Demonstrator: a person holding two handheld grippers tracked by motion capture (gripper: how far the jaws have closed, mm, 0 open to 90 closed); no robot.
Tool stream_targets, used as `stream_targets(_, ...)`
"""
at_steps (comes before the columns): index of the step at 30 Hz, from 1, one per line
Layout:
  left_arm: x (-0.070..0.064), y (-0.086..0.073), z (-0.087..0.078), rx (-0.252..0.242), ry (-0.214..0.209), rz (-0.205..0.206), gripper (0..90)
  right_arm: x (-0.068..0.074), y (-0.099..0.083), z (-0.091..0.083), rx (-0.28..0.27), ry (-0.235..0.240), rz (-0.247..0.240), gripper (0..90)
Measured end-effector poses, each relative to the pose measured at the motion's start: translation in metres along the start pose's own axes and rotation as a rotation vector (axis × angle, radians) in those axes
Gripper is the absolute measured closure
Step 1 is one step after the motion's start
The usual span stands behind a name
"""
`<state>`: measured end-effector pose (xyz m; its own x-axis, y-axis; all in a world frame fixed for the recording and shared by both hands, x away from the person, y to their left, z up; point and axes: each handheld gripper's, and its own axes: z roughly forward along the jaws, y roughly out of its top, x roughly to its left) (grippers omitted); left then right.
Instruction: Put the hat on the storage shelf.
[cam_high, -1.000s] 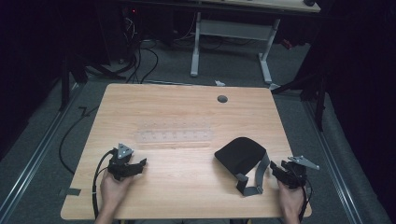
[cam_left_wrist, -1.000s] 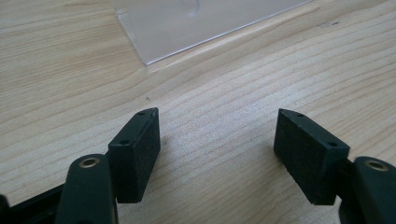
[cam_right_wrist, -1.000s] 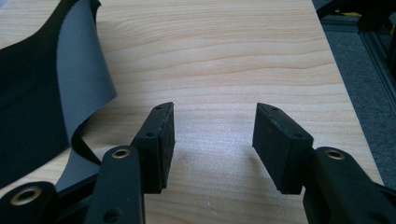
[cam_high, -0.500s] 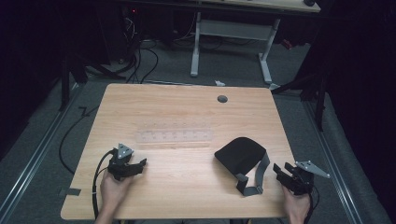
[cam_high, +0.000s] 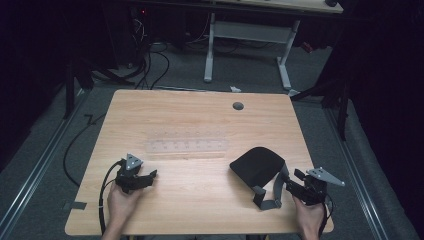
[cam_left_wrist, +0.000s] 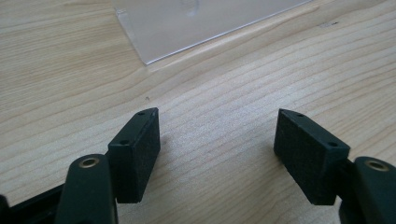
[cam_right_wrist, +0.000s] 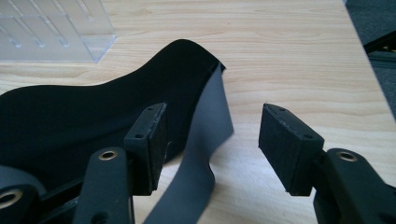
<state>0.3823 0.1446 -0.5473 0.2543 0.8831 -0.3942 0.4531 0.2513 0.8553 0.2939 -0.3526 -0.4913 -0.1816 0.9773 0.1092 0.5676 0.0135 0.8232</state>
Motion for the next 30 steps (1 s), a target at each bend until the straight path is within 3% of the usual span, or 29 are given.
stream_targets(9,0.0,0.0,0.0,0.0,-0.001,0.0,31.5,0.003,0.009,0.027,0.042,-0.001,-0.022,41.1)
stream_targets(19,0.0,0.0,0.0,0.0,-0.001,-0.001,31.2,0.002,0.01,0.044,0.07,0.017,-0.014,39.9)
stream_targets(30,0.0,0.0,0.0,0.0,-0.001,-0.001,31.0,0.002,0.009,0.056,0.086,0.078,0.008,40.4)
